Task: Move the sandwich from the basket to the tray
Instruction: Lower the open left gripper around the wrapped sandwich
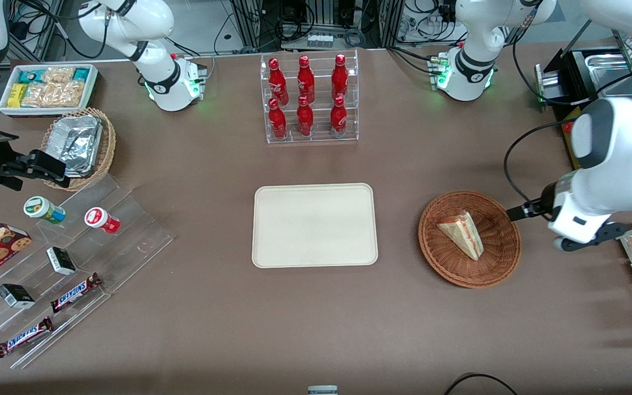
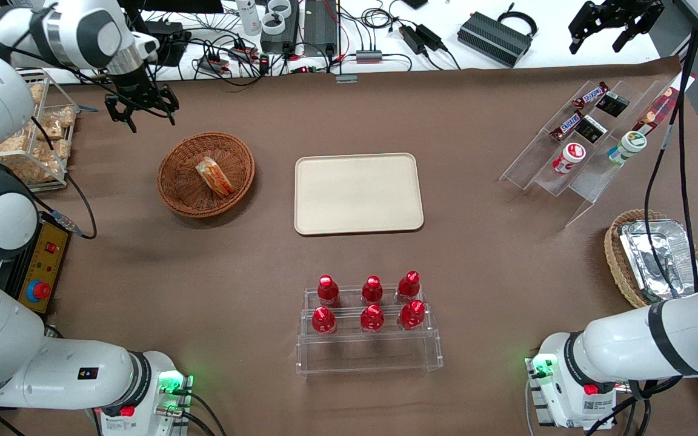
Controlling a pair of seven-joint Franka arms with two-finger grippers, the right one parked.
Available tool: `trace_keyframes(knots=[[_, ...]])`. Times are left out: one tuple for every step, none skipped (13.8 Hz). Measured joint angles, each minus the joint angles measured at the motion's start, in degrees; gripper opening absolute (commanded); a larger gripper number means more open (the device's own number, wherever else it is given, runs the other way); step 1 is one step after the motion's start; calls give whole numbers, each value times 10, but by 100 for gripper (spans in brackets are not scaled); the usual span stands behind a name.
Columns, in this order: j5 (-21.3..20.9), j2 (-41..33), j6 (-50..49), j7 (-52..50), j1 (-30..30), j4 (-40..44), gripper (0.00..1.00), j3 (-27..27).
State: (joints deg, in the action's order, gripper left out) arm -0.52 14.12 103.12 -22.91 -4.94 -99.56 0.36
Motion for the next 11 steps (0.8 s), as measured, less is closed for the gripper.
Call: trace_keyframes(knots=[[0, 6, 13, -19, -8, -7, 100, 0], [0, 14, 26, -38, -16, -9, 100, -1], [0, 23, 37, -53, -22, -10, 100, -1], [0, 32, 49, -64, -26, -11, 100, -1], [0, 41, 64, -78, -30, -13, 100, -1], [0, 48, 85, -95, -35, -18, 100, -1], [0, 55, 109, -116, -41, -25, 100, -1], [0, 62, 133, -137, -48, -32, 100, -1], [0, 69, 150, -154, -55, -38, 100, -1], [0, 75, 159, -169, -60, -41, 100, -1], [0, 80, 163, -181, -64, -42, 100, -1]])
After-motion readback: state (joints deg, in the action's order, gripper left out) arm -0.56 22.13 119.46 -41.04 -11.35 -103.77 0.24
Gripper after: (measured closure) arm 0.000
